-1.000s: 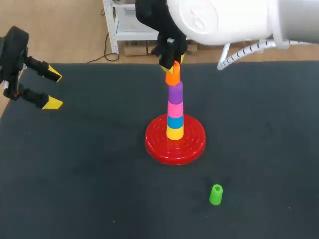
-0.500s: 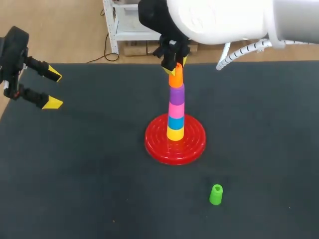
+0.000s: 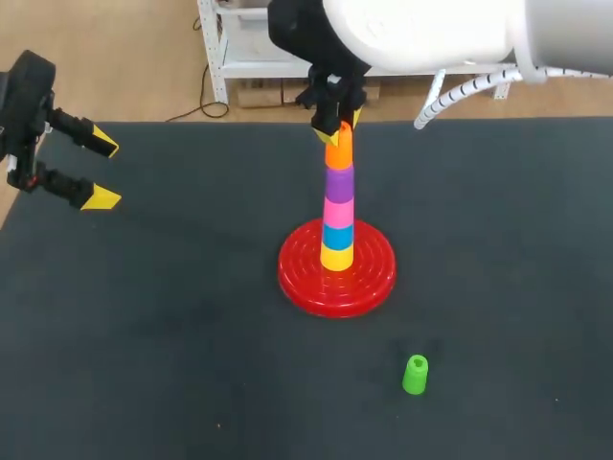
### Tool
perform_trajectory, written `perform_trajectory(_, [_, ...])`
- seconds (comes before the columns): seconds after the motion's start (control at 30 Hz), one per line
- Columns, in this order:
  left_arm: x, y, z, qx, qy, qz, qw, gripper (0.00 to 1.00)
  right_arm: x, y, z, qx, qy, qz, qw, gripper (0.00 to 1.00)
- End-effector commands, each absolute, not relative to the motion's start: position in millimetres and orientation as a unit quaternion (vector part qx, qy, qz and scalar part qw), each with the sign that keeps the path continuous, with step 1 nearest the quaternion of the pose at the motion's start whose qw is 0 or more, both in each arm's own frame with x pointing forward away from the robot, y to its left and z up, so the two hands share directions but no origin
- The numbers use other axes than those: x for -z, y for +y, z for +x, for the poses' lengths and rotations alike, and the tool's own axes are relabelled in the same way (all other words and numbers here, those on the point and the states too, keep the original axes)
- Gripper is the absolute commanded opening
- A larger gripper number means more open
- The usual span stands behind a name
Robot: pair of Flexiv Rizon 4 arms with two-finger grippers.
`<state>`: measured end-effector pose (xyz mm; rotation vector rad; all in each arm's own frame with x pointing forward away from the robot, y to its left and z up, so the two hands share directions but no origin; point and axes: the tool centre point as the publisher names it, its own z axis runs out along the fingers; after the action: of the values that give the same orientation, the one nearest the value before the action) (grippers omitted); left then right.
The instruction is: Pick up and stack the cylinders on the red base in this order: pink,purple,orange,green
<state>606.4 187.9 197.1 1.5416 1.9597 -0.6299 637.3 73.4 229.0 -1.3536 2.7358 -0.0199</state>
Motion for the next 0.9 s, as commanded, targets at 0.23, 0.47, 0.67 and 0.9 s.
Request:
perform_trajectory(0.23, [-195.8, 189.0, 606.1, 0.236, 0.730, 0.576, 0.283, 1.00, -226.0, 72.6, 633.5, 0.006, 0.895, -0.444, 0.049, 0.00])
perform_trajectory(0.47, [-195.8, 189.0, 606.1, 0.236, 0.730, 0.576, 0.283, 1.00, -231.1, 72.8, 631.5, 0.009, 0.894, -0.444, 0.057, 0.00])
perform_trajectory(0.67, [-195.8, 189.0, 606.1, 0.236, 0.730, 0.576, 0.283, 1.00, -242.8, 72.7, 630.1, 0.010, 0.893, -0.445, 0.070, 0.00])
perform_trajectory(0.9, [-195.8, 189.0, 606.1, 0.236, 0.730, 0.576, 0.283, 1.00, -238.3, 71.2, 631.4, 0.012, 0.894, -0.443, 0.067, 0.00])
